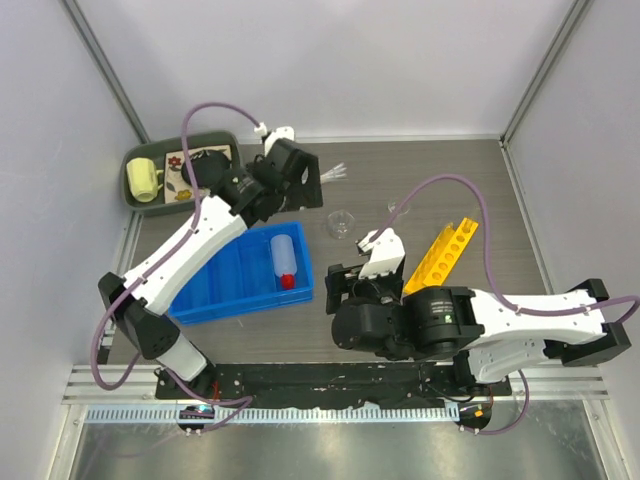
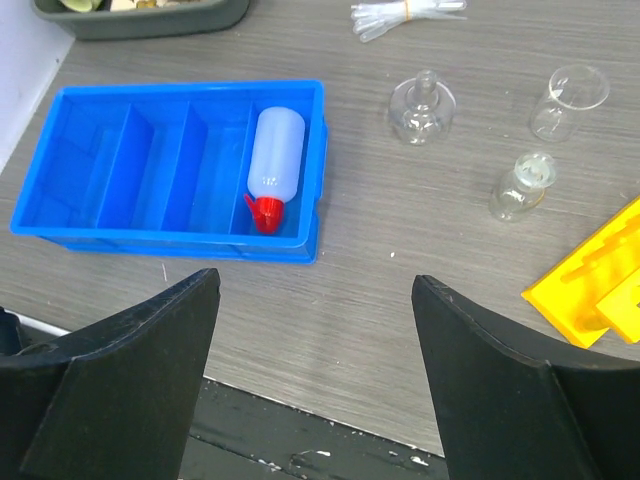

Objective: Organize the chemistry lab equipment

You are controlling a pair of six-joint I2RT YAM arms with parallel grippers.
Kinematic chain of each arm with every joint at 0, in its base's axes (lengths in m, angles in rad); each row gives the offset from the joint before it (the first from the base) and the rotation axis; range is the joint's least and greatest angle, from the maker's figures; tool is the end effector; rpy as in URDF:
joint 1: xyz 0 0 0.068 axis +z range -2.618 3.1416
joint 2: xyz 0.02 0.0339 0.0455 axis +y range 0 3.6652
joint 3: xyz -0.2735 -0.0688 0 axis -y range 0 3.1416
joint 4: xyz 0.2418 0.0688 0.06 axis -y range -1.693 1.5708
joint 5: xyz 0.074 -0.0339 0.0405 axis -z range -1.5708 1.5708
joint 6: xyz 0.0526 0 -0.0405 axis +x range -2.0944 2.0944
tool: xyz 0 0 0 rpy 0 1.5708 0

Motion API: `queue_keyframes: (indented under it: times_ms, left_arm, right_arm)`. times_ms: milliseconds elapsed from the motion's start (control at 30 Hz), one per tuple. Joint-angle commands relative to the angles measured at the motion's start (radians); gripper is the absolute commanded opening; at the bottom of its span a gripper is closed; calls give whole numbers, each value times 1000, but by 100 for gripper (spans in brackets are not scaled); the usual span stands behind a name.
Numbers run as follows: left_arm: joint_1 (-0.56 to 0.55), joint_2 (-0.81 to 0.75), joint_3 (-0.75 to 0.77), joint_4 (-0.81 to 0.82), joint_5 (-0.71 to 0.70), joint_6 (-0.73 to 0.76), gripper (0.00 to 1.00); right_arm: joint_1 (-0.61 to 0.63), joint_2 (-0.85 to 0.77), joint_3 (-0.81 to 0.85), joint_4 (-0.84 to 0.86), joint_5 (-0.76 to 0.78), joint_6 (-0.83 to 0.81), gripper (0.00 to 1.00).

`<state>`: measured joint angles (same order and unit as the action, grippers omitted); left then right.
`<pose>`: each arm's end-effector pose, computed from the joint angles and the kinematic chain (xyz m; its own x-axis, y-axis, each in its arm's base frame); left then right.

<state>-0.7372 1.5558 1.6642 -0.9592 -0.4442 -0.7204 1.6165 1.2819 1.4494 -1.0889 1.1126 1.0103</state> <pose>0.2594 -0.2050 0.3814 -0.6803 -0.1868 -0.7087 -0.0687 0.9790 -0.1922 0.0366 0.2312 0.3977 -0.3759 0.0188 -0.9265 -0.2789 0.9511 0.1325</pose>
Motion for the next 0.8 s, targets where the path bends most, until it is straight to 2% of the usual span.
queue_keyframes:
  times_ms: [0,133,233,267,367,600,767]
  left_arm:
    - [41,102,178,46,53,257,99]
    - [99,263,288,114,143,457,100]
    - [175,383,435,105,249,509,100]
    - [192,470,528,99,278,538,100]
    - [232,613,688,76,324,614,100]
    - [268,788,785,169,390,756,100]
    - [286,868,789,200,472,826,100]
  right_arm:
    - [-1,-78,42,-8,87,-21,83]
    - [-1,-61,84,-43,76,-52,83]
    - [-3,-32,104,-77,61,-59,84]
    - [-3,-27,103,-80,59,-61,84]
    - [-3,-21,72,-86,29,-44,84]
    - [-10,-49,-72,98,-75,-107,84]
    - [-39,-16,-67,171,-132,-176,84]
